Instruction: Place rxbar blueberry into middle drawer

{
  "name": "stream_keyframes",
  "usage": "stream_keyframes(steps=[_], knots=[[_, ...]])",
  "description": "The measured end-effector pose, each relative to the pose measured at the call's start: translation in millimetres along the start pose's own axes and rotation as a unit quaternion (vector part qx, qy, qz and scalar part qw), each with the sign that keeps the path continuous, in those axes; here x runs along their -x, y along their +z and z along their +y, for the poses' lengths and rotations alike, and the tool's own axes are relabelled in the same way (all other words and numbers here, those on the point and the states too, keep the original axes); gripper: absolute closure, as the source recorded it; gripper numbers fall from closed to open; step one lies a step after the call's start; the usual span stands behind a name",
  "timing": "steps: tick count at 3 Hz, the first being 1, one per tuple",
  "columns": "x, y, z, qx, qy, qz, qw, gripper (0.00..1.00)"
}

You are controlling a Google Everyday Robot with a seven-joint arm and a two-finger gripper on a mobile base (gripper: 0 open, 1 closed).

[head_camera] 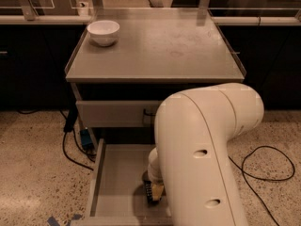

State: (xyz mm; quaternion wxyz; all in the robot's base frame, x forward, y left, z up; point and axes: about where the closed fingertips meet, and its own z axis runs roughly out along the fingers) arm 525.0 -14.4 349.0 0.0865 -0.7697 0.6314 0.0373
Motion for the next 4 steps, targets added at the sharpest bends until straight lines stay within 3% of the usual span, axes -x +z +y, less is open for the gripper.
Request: stream_keyframes(steps=[1, 2, 3, 4], knots=[[0.0, 0.0, 0.0, 0.0, 0.0, 0.0, 1.0, 0.51], [0.0, 0.0, 0.0, 0.0, 0.0, 0.0, 1.0, 0.2], [0.0, 0.1, 0.1, 0.0, 0.0, 0.0, 1.0, 0.0], [0.0, 0.0, 0.1, 0.0, 0.0, 0.0, 1.0, 0.0]])
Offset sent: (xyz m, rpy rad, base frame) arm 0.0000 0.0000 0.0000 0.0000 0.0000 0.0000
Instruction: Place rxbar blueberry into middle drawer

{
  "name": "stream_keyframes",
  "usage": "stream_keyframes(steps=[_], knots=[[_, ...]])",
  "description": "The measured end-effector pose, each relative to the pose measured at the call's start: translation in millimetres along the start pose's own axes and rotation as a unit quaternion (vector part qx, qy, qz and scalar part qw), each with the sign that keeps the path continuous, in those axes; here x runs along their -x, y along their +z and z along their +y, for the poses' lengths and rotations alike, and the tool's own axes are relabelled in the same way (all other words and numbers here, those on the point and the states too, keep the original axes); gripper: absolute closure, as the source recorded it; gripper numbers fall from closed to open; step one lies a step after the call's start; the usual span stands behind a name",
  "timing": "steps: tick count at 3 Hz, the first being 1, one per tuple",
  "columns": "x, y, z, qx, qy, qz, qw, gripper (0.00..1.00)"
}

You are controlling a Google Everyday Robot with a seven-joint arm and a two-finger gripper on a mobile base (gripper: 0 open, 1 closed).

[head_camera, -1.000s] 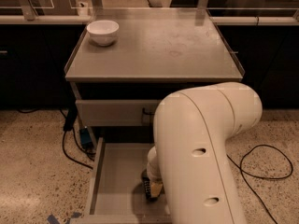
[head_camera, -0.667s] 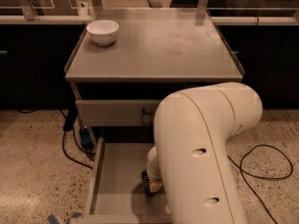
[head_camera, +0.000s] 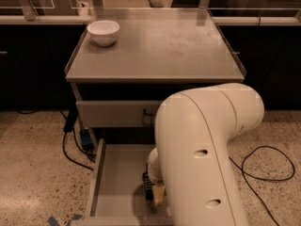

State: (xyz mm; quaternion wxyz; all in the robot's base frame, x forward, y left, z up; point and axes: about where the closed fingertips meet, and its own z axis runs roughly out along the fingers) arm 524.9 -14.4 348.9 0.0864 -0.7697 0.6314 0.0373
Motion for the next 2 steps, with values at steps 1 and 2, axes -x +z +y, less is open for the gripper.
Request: stream_keyframes(steps=[1, 2], knots=[[-12.3, -19.6, -0.4, -0.001, 0.013, 0.006, 0.9999, 0.0], [-75.4, -27.9, -12.6, -0.026, 0.043, 0.02, 0.9985, 0.0]])
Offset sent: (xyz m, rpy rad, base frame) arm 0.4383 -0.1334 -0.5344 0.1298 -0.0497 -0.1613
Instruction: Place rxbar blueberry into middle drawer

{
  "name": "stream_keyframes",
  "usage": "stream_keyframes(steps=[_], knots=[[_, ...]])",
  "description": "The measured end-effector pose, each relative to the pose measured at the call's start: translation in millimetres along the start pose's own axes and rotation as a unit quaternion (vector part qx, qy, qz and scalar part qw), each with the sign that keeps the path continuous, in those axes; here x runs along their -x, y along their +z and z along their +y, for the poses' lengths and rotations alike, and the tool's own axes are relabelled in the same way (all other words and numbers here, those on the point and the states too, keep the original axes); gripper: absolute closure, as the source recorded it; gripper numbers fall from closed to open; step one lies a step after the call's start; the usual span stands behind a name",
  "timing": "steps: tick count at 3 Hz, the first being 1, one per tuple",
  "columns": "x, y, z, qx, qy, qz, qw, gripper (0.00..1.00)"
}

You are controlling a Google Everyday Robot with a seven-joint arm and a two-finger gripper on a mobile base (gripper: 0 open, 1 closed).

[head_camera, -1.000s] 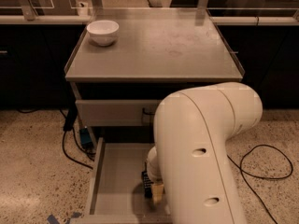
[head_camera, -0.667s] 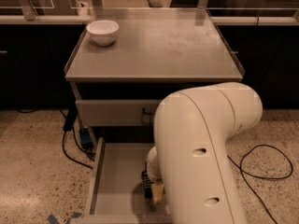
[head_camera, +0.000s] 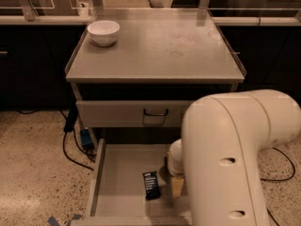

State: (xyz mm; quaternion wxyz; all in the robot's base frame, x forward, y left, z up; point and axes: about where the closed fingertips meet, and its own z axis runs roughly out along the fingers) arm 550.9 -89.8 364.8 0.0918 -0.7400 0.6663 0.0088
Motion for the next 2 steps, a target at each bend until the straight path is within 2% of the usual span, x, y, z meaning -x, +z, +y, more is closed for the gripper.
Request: stream_keyframes(steps=[1, 2], knots=[[-86.2, 45.2, 2.2, 0.011, 0.033, 0.004, 0.9994, 0.0], [-86.2, 45.2, 2.2, 0.011, 0.033, 0.004, 0.9994, 0.0]])
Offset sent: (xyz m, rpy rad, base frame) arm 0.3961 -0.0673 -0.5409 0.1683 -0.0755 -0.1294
